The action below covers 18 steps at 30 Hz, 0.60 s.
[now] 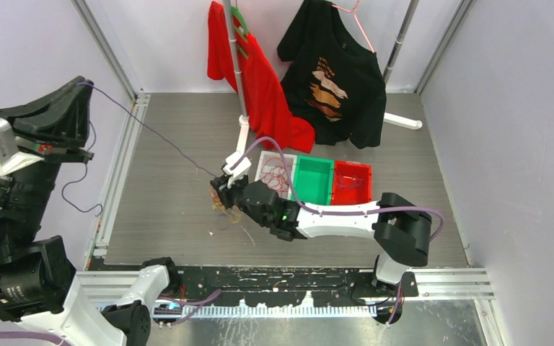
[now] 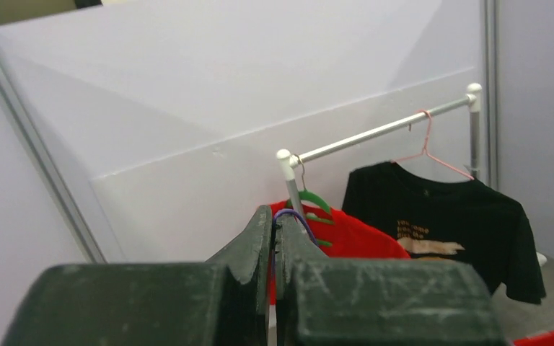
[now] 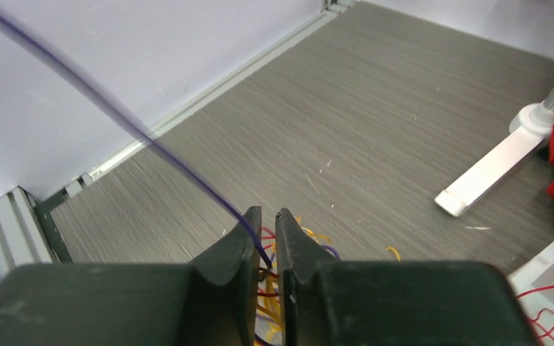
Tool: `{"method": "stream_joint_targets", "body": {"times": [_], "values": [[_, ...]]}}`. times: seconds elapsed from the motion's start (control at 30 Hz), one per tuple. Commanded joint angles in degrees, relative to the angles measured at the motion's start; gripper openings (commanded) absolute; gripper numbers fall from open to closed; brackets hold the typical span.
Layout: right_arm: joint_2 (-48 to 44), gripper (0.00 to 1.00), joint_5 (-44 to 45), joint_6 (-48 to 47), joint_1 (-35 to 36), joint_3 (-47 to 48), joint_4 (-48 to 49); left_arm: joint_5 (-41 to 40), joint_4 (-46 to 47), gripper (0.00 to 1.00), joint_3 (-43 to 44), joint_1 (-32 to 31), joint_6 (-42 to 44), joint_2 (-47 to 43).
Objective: Untangle the cables
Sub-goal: Untie the cable.
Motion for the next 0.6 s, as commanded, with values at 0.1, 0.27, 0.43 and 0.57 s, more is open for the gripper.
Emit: {"method": "stream_joint_targets", "body": {"times": [0.1,0.27,0.43,0.57], "values": [[3.25,0.33,-4.84,3.64,-0.32,-2.38,6.1,-7.3,5.83,0.0,6.84,-0.11,0.06,4.88],[4.87,0.43,-6.95,4.4,-0.3,-5.93,10.22,-9.78,5.67,0.0,14.25,-0.11,-0.74,11.13],[6.04,0.44,-6.47,5.14,-0.25,-8.28,12.55,-10.16,6.36,0.0,20.46,-0.11,-1.79,15.58],[2.95,0.53,-7.27,2.21,-0.32,-7.81,13.11,-6.69,4.62,0.0,18.73,-0.11,-2.62,15.45]]}}
